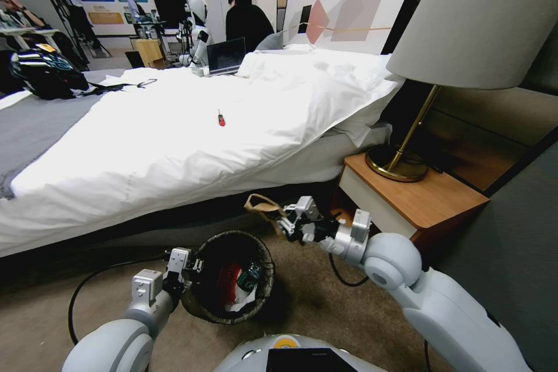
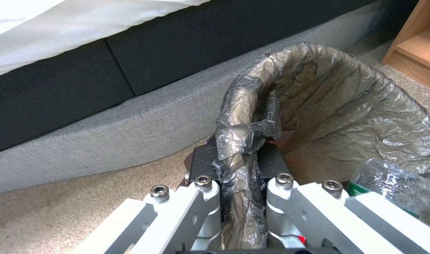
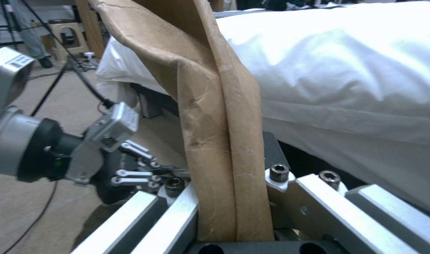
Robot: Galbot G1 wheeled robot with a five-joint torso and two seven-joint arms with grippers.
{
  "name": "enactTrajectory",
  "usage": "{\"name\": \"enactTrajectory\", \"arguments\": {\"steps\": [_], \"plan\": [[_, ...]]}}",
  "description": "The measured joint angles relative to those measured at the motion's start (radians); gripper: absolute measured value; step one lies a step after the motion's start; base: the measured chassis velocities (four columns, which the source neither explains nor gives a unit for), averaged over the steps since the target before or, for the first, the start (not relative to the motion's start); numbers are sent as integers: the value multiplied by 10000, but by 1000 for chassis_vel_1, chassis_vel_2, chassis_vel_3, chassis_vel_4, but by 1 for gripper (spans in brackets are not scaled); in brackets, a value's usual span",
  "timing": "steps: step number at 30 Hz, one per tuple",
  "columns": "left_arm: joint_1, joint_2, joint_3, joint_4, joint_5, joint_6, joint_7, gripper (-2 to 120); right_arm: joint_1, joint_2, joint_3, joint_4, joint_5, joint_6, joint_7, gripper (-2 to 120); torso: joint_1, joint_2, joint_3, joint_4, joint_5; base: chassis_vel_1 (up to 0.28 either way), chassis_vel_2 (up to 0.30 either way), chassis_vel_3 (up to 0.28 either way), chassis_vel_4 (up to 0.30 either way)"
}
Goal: Pick up the trash bin, then pick up the garbage from the floor and place it into the trash bin.
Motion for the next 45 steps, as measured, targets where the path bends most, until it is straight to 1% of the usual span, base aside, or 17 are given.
{"name": "enactTrajectory", "arguments": {"steps": [7, 12, 16, 27, 29, 31, 32, 33, 34, 35, 36, 38, 40, 42, 43, 44, 45], "plan": [[-83, -5, 21, 0, 0, 3, 6, 6, 114, -110, -667, 95, 123, -118, 98, 0, 0, 0, 0, -3, 0, 0, 0, 0, 0], [-117, -27, 34, 0, 0, 7, 11, 6, 455, -6, -1316, 25, 182, -235, 240, 0, 0, 0, 0, 0, 1, 0, 0, 0, 0], [-130, -38, 33, 0, -1, 10, 13, 6, 584, 38, -1598, 6, 208, -351, 298, 0, 0, 0, 0, 0, 1, 0, 0, 0, 0], [-157, -128, 56, 0, -1, 10, 16, 6, 340, -258, -1722, 166, 178, -573, 296, 0, 0, 0, 0, -2, 1, 0, 0, 0, 0], [-157, -148, 60, 0, 3, 10, 16, 6, 349, -251, -1861, 179, 143, -670, 328, 6, 0, 0, 0, -1, 0, 0, 0, 0, 0], [-157, -152, 60, 0, 4, 10, 17, 6, 365, -239, -1915, 179, 127, -705, 364, 8, 0, 0, 0, -1, 1, 0, 0, 0, 0], [-157, -161, 61, 0, 7, 9, 17, 6, 404, -218, -1987, 168, 122, -734, 457, 14, 0, 0, 0, -1, 1, 0, 0, 0, 0], [-157, -161, 61, 0, 7, 9, 17, 6, 404, -218, -1987, 168, 122, -734, 457, 14, 0, 0, 0, -1, 1, 0, 0, 0, 0], [-157, -174, 61, 0, 13, 10, 19, 6, 444, -202, -2039, 139, 119, -762, 546, 21, 0, -1, 0, -1, 1, 0, 0, 0, 0], [-156, -189, 60, 0, 17, 10, 21, 6, 476, -199, -2081, 111, 107, -799, 617, 32, 0, 0, 0, -1, 1, 0, 0, 0, 0], [-156, -189, 60, 0, 17, 10, 21, 6, 476, -199, -2081, 111, 107, -799, 617, 32, 0, 0, 0, -1, 1, 0, 0, 0, 0], [-163, -193, 61, 0, 18, 10, 25, 6, 479, -212, -2122, 80, 36, -808, 649, 46, 0, 0, 0, -1, 1, 0, 0, 0, 0], [-165, -193, 61, 0, 18, 10, 25, 6, 478, -212, -2129, 69, 22, -808, 654, 47, 0, 0, 0, -1, 1, 0, 0, 0, 0], [-161, -191, 55, 0, 18, 10, 27, 6, 476, -182, -2155, 25, -9, -808, 674, 61, 0, 0, 0, -1, 0, 0, 0, 0, 0], [-157, -189, 52, 0, 18, 10, 28, 6, 477, -168, -2164, 16, -9, -808, 680, 64, 0, 0, 0, -1, 1, 0, 0, 0, 0], [-157, -189, 52, 0, 18, 10, 28, 6, 477, -168, -2164, 16, -9, -808, 680, 64, 0, 0, 0, -1, 1, 0, 0, 0, 0], [-149, -184, 46, 0, 18, 10, 29, 6, 486, -141, -2189, 2, -9, -808, 700, 69, 0, -1, 0, -1, 1, 0, 0, 0, 0]]}}
